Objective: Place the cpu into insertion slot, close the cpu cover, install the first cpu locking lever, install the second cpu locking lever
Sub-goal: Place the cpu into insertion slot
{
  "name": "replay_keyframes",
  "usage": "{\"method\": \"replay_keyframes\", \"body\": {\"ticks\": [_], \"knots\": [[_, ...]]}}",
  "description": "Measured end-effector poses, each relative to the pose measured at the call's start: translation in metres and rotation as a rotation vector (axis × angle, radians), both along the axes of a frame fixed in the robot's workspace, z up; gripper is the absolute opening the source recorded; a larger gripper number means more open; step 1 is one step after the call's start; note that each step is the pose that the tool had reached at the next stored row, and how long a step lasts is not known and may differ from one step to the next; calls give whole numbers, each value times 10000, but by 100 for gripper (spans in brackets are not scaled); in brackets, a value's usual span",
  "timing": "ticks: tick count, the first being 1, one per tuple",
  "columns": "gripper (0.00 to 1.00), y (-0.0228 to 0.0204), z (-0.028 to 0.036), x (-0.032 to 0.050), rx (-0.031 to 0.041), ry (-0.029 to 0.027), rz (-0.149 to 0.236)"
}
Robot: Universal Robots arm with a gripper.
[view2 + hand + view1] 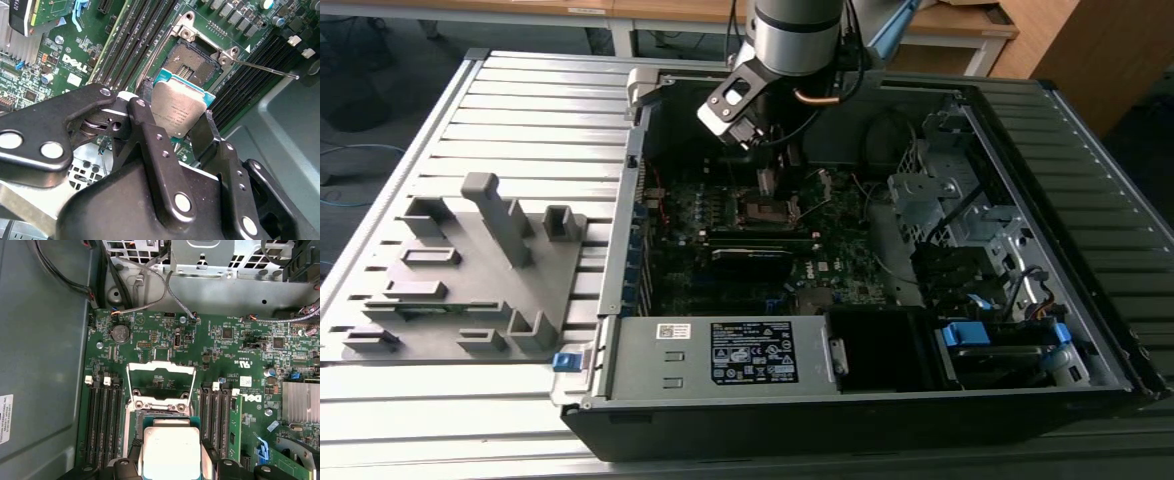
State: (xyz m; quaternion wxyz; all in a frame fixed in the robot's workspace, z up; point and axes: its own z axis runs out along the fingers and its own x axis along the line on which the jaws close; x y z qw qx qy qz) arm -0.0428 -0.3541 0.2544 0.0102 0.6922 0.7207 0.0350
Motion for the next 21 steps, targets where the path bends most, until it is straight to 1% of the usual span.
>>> {"method": "replay_keyframes", "body": {"ticks": [3, 21], "knots": [[54, 0, 0, 0, 0, 17, 1], [54, 0, -30, 0, 0, 18, 1]]}}
